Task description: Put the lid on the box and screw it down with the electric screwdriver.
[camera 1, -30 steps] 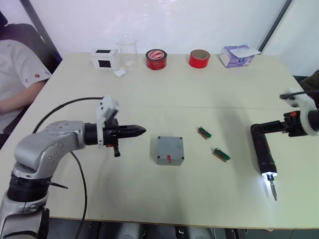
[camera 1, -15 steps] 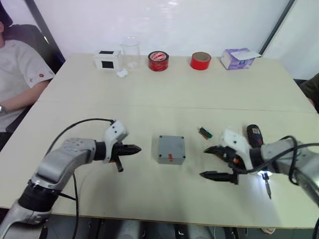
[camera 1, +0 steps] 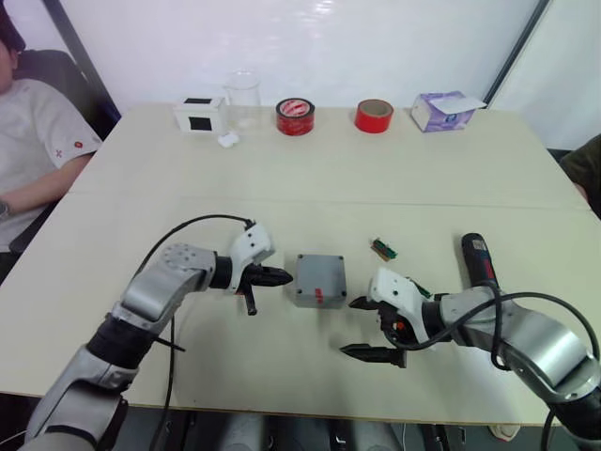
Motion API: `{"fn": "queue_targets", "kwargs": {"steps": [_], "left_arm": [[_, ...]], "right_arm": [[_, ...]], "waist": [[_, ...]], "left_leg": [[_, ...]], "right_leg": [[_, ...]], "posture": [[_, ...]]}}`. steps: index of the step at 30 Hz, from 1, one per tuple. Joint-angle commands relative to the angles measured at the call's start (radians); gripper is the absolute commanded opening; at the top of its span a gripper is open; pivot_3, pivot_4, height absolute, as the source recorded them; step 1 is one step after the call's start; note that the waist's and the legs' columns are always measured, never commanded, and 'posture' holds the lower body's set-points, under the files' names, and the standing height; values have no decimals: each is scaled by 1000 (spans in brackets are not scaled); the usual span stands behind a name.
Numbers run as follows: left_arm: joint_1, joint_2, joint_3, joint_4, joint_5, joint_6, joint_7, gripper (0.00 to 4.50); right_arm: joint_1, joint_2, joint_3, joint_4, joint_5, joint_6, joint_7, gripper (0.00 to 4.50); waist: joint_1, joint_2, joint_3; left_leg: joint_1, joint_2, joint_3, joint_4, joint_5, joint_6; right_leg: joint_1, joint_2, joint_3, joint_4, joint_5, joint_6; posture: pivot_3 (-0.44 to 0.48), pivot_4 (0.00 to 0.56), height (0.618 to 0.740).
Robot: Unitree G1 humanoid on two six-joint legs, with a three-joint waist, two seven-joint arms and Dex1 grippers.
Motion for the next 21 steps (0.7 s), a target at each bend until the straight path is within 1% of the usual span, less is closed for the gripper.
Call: {"fn": "queue_targets", "kwargs": {"steps": [1, 7, 10, 13, 15, 17, 19, 21], "left_arm": [[-48, -27, -14, 64, 48, -69, -27, 0], [-86, -84, -8, 160, 98, -130, -24, 0], [-109, -121, 1, 216, 134, -167, 13, 0], [-108, -124, 19, 234, 155, -182, 36, 0], [-90, -107, 45, 205, 145, -164, 41, 0], [-71, -87, 68, 162, 130, -137, 38, 0], [-53, -75, 76, 116, 117, -111, 31, 0], [-41, -79, 76, 80, 109, -88, 30, 0]], "right_arm": [[-27, 17, 2, -22, 6, 7, -1, 4470], [-21, 30, 0, -25, 21, 19, 8, 4470], [-6, 31, -16, -49, 52, 42, 10, 4470], [18, -14, -70, -60, 67, 49, 23, 4470], [27, -61, -114, -45, 64, 38, 43, 4470], [28, -96, -132, -25, 51, 18, 63, 4470], [12, -104, -110, 5, 14, -12, 61, 4470], [-11, -88, -68, 38, -25, -41, 54, 4470]], "waist": [[0, 0, 0], [0, 0, 0], [1, 0, 0], [1, 0, 0], [-1, 0, 0], [-3, 0, 0], [-5, 0, 0], [-4, 0, 0]], "left_leg": [[0, 0, 0, 0, 0, 0], [0, 0, 0, 0, 0, 0], [0, 0, 0, 0, 0, 0], [0, 0, 0, 1, 0, 0], [0, 0, 0, 1, 0, 1], [0, 0, 0, 1, 0, 0], [0, 0, 0, 1, 0, 0], [1, 1, 0, 1, 0, 0]], "right_leg": [[0, 0, 0, 0, 0, 0], [0, 0, 0, 0, 0, 0], [0, 0, 0, 0, 0, 0], [0, 0, 0, 0, 0, 0], [0, 0, 0, 0, 0, 0], [0, 0, 0, 0, 0, 0], [0, 0, 0, 0, 0, 0], [0, 0, 0, 1, 0, 0]], "posture": [[0, 150, 740], [0, 150, 740], [0, 150, 740], [0, 150, 740], [0, 150, 740], [0, 150, 740], [0, 150, 740], [0, 150, 740]]}}
